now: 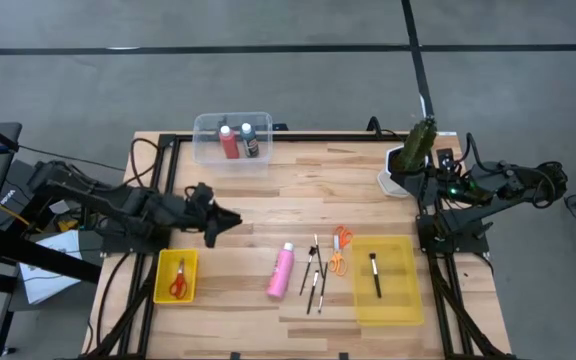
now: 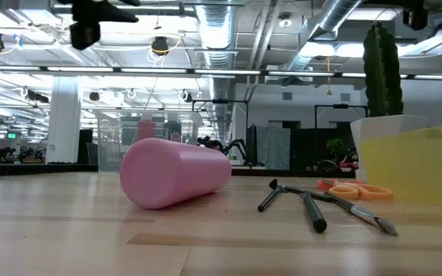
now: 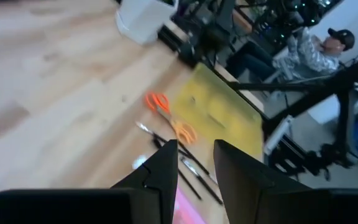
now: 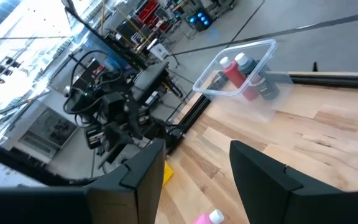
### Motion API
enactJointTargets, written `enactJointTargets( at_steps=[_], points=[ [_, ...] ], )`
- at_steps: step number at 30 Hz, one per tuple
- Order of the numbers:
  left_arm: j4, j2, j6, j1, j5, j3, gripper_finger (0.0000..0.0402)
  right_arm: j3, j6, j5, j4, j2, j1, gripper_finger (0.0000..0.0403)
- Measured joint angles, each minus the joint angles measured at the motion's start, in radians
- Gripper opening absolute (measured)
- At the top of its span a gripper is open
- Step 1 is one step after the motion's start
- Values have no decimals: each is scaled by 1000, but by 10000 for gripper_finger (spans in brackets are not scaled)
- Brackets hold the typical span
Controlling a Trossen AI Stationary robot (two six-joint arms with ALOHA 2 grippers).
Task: Pick & Place Paint Supplies
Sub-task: Put the orange scissors into the yellow basket
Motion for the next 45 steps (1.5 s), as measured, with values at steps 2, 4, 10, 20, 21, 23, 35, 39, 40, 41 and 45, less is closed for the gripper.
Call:
enactJointTargets(
  at_steps=[2, 4, 10, 20, 21, 23, 35, 39, 40, 41, 45],
  points=[
    [7, 0, 32, 28, 0, 0, 97, 0, 13, 16, 0, 0, 0, 177],
    [8, 0, 56, 48, 0, 0, 97, 0, 23, 30, 0, 0, 0, 177],
    [8, 0, 131, 78, 0, 0, 97, 0, 36, 35, 0, 0, 0, 177],
    [7, 0, 156, 92, 0, 0, 97, 0, 59, 35, 0, 44, 0, 177],
    [7, 0, 156, 92, 0, 0, 97, 0, 61, 34, 0, 52, 0, 177],
    [7, 0, 156, 92, 0, 0, 97, 0, 62, 34, 3, 66, 0, 177],
    [7, 0, 156, 91, 1, 0, 97, 3, -74, -36, 195, 161, 0, 177],
    [7, 0, 156, 91, 1, 0, 97, 66, -170, -42, 218, 247, 0, 172],
    [7, 0, 156, 91, 1, 0, 97, 86, -192, -44, 213, 272, -2, 169],
    [7, 0, 156, 91, 1, 0, 97, 109, -214, -45, 200, 297, -7, 166],
    [7, 0, 156, 91, 1, 0, 97, 200, -295, -87, 120, 403, -41, 153]
  ],
)
